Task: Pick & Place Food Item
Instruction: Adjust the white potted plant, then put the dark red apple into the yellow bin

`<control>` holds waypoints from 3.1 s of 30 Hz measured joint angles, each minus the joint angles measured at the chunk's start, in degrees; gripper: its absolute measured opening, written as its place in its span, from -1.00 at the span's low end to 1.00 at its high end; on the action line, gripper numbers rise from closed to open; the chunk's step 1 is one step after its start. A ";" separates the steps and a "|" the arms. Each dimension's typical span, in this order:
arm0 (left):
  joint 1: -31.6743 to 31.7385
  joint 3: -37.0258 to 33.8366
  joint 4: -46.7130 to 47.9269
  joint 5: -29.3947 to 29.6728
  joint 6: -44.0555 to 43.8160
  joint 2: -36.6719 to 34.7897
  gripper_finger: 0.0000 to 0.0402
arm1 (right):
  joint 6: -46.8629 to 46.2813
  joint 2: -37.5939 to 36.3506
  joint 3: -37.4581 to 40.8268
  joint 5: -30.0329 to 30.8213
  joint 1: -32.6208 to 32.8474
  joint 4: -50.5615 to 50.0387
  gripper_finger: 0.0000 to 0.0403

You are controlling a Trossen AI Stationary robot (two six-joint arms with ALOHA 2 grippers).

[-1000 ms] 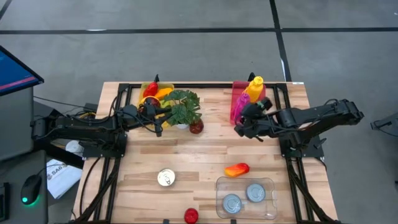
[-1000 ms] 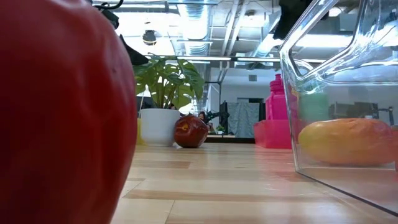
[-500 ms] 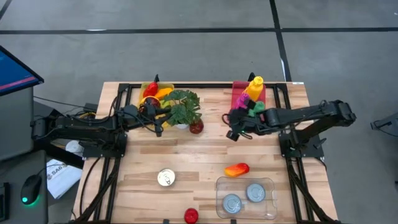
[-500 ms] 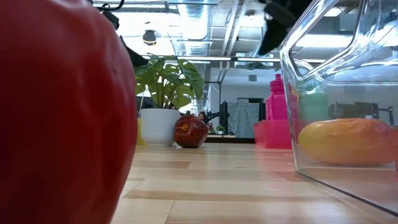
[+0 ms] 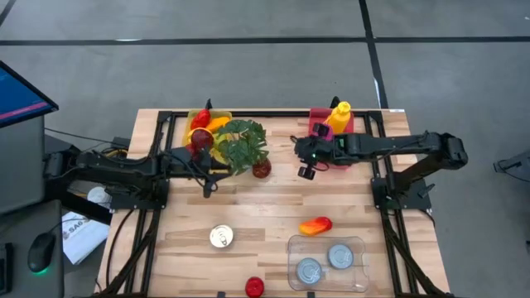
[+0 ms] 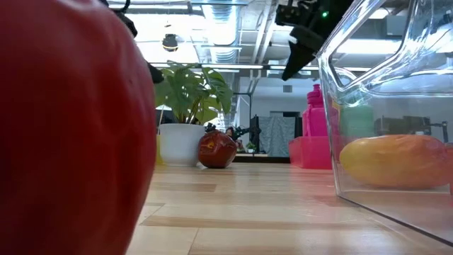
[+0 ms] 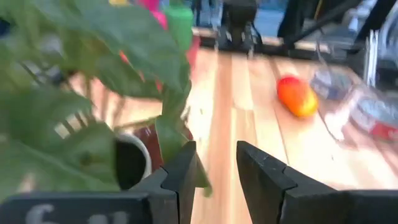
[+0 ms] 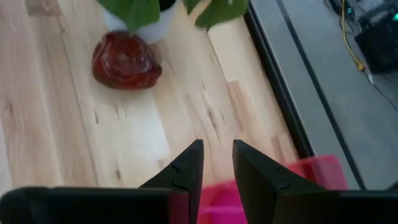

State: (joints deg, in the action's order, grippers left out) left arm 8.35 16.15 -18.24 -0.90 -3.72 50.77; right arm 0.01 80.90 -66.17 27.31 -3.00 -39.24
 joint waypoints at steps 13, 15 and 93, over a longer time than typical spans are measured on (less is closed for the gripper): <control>-1.85 -0.05 -0.66 0.46 -8.18 15.44 -0.48 | 9.50 0.00 0.00 -15.68 -7.59 7.82 -0.69; -1.85 -0.07 -1.60 0.48 -8.55 17.25 -0.48 | 9.51 0.00 0.00 -15.69 -8.15 7.84 -0.69; -3.29 13.15 -9.75 20.06 -1.47 28.36 -0.48 | 12.00 -0.02 0.00 -18.13 -8.74 1.60 -0.69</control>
State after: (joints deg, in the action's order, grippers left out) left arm 5.06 29.30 -27.99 19.16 -5.19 79.12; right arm 12.01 80.88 -66.17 9.18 -11.75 -37.64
